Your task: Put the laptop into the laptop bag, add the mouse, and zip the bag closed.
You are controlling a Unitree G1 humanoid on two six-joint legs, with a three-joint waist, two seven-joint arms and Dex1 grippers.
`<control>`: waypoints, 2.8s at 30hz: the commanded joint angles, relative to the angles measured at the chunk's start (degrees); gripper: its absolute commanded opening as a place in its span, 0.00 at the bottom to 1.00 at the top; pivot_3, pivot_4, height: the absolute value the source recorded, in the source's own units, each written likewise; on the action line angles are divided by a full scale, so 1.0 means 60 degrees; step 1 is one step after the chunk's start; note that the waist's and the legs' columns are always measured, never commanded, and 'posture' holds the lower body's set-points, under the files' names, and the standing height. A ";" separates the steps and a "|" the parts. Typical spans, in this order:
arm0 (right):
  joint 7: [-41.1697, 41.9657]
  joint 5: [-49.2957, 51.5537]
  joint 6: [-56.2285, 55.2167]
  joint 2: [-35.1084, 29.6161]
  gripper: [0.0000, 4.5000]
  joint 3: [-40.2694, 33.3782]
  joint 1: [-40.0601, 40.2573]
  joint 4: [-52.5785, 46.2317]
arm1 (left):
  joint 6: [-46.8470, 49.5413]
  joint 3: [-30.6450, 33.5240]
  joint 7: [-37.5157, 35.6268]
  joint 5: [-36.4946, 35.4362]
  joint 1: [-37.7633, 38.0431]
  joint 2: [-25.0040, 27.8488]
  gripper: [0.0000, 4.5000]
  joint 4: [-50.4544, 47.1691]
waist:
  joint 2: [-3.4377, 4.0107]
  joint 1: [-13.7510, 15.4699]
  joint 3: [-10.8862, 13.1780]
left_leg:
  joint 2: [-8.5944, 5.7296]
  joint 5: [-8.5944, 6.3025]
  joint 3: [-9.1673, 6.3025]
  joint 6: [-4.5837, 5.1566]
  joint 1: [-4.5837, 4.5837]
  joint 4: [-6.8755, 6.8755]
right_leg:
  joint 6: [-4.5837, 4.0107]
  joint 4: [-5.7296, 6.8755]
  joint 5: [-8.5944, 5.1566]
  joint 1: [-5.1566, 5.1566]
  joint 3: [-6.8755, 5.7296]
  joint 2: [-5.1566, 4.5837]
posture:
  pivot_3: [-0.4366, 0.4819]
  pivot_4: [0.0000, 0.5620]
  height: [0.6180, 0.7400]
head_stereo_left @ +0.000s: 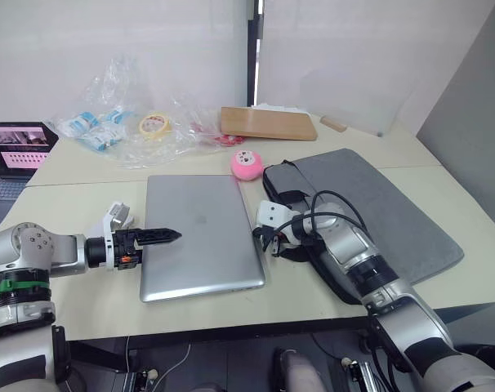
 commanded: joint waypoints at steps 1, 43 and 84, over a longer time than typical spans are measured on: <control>0.0097 0.0095 -0.0153 0.0063 0.01 0.0093 0.0062 -0.0264 | 0.0032 0.0162 -0.0270 -0.0429 -0.0066 0.0271 1.00 -0.0338 | 0.0000 0.0001 0.0000 | 0.0000 0.0000 0.0000 0.0000 0.0000 0.0000 | 0.0000 0.0000 0.0000 0.0000 0.0000 0.0000 | 0.48 0.27 1.00; 0.0876 0.4588 0.3693 -0.4581 0.94 -0.5520 0.2714 -0.5050 | -0.2800 0.1114 0.6632 -1.1195 0.4992 0.0161 0.07 -0.4839 | 0.0000 0.0637 0.0012 | 0.0003 -0.0001 -0.0023 -0.0001 -0.0031 -0.0025 | -0.0001 -0.0013 -0.0007 -0.0022 0.0048 -0.0035 | 0.48 0.27 1.00; -0.3196 0.3881 0.4650 -0.3750 0.74 -0.3447 0.4945 -0.7046 | -0.2088 -0.0531 0.4810 -1.1195 0.4335 0.0523 0.07 -0.3155 | -0.0053 0.0805 0.0072 | -0.0003 0.0005 0.0027 -0.0007 -0.0032 -0.0037 | -0.0005 -0.0012 -0.0011 -0.0031 0.0033 0.0008 | 0.48 0.27 1.00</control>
